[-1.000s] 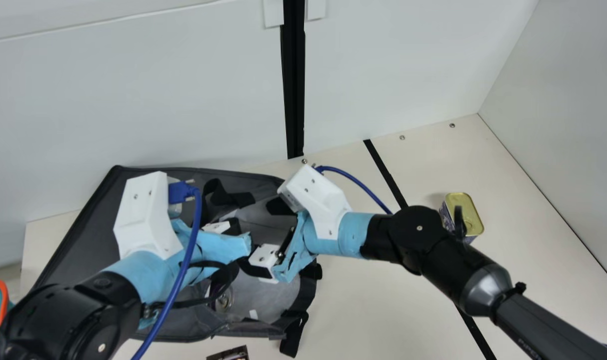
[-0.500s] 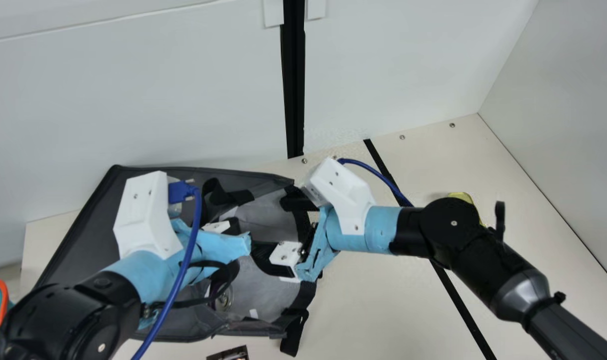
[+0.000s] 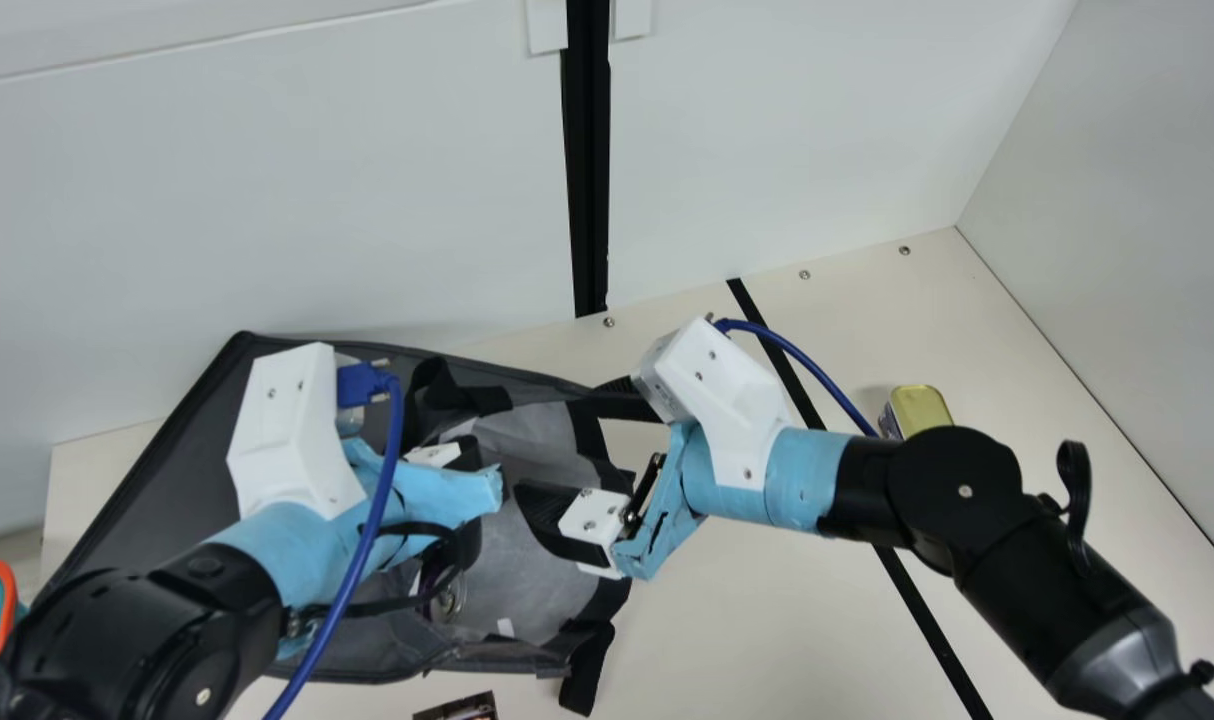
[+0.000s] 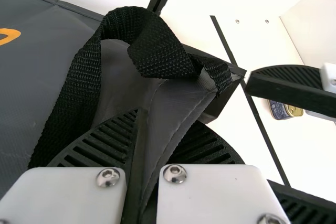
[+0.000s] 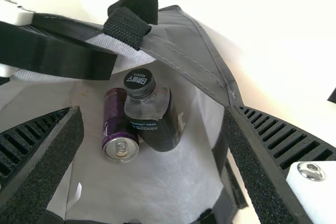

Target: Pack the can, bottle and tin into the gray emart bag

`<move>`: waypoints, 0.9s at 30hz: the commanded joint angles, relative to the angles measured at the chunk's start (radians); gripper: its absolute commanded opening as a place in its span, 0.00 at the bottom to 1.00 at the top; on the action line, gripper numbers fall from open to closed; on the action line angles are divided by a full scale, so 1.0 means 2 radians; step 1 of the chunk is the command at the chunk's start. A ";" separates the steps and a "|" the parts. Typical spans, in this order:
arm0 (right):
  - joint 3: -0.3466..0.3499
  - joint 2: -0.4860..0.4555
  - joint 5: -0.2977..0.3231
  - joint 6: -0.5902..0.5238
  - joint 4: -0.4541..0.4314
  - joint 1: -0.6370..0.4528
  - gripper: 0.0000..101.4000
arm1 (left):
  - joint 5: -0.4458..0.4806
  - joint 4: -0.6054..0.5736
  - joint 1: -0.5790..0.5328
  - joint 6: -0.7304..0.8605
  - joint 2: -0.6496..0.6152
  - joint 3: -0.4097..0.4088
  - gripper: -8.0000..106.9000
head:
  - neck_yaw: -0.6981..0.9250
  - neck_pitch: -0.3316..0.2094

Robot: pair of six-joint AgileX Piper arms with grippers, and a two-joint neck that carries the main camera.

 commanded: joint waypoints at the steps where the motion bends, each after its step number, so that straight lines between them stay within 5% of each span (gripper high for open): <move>1: 0.001 -0.008 -0.009 0.013 -0.010 0.002 0.90 | 0.000 0.000 0.000 0.000 0.000 0.000 0.16 | 0.000 -0.011; 27: 0.008 -0.099 -0.045 0.146 -0.163 -0.028 0.90 | 0.000 0.000 0.000 0.000 0.000 0.000 0.16 | 0.000 -0.011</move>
